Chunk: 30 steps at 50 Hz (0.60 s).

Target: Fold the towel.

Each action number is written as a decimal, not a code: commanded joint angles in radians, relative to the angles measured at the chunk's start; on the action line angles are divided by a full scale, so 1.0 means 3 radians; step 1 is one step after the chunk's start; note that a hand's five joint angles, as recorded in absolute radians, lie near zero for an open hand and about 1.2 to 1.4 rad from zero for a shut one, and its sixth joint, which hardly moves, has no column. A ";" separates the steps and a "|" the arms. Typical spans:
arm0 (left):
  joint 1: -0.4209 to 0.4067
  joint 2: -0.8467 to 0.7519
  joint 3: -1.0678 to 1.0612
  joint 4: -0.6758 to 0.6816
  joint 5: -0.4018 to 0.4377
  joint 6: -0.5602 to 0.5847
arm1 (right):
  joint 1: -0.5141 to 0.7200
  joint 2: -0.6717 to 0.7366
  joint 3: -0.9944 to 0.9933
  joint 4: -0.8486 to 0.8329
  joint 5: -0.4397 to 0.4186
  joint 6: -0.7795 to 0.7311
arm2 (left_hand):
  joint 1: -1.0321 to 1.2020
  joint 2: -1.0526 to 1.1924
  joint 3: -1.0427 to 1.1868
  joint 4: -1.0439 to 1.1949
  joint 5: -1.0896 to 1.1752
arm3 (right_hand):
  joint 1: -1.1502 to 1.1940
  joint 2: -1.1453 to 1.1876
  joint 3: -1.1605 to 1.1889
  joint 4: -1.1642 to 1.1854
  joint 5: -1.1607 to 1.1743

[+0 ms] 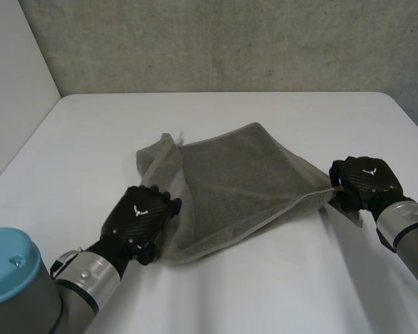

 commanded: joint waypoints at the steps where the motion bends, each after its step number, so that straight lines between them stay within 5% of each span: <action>1: -0.0047 -0.0149 -0.0024 0.0065 0.0013 -0.0004 | 0.0005 0.0003 0.0005 0.0000 0.0000 0.0000 | -0.0394 -0.0387 -0.0378 -0.0432 -0.0904 | 0.0199 0.0211 0.0215 0.0194 0.0201; 23: -0.0195 -0.0680 0.0277 0.0132 -0.0043 -0.0060 | 0.0010 0.0003 0.0026 0.0000 -0.0005 -0.0071 | -0.0883 -0.0876 -0.0867 -0.0921 -0.1394 | 0.0199 0.0211 0.0215 0.0194 0.0201; 30: -0.0205 -0.0915 0.0466 0.0478 -0.0466 -0.0101 | 0.0015 0.0003 0.0041 0.0000 0.0000 -0.0071 | -0.0775 -0.0769 -0.0760 -0.0814 -0.1286 | 0.0199 0.0211 0.0215 0.0194 0.0201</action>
